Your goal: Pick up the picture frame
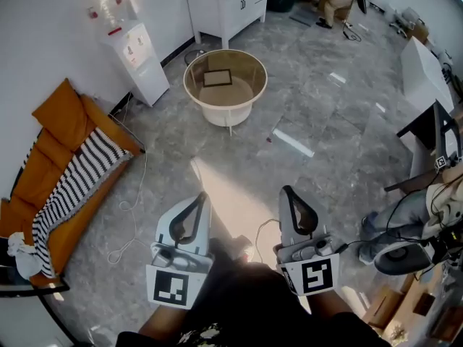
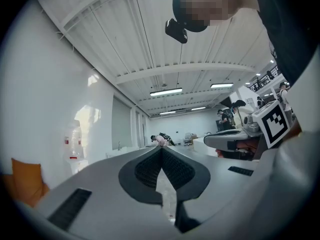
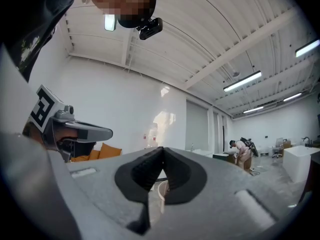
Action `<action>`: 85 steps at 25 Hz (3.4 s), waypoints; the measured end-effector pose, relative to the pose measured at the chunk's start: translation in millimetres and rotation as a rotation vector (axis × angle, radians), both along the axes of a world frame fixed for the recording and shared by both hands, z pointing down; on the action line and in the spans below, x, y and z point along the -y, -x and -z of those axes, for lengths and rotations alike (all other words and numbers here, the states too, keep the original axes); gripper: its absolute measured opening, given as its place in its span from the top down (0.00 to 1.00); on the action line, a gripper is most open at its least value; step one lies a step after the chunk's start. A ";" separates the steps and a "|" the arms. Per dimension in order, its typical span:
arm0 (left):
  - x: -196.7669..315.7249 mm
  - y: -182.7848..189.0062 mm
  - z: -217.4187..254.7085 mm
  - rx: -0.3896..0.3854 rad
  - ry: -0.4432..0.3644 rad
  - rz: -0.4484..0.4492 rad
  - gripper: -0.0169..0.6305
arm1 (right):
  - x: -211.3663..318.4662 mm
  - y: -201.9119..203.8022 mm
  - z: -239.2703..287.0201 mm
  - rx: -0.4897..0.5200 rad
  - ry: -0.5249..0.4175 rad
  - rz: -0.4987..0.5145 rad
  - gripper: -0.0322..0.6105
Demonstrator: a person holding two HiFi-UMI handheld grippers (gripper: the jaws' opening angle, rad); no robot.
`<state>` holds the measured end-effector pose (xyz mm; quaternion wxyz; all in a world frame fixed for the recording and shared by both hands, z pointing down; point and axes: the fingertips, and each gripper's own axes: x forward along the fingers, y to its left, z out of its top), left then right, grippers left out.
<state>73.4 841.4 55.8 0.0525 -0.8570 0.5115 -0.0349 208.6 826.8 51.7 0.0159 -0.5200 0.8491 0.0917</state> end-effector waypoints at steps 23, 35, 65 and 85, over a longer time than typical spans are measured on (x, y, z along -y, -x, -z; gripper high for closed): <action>84.3 53.8 -7.0 0.031 0.003 0.088 0.95 | 83.8 1.3 -13.1 0.039 0.025 -0.032 0.96; 182.3 108.9 9.6 0.025 -0.028 0.060 0.95 | 178.0 58.6 10.1 0.063 0.005 -0.038 0.96; 287.4 210.4 0.2 -0.034 -0.038 -0.038 0.95 | 259.6 153.0 2.3 0.015 0.019 -0.149 0.96; 389.1 180.3 3.4 0.011 -0.039 0.053 0.95 | 389.4 126.8 -0.1 0.040 0.012 -0.053 0.96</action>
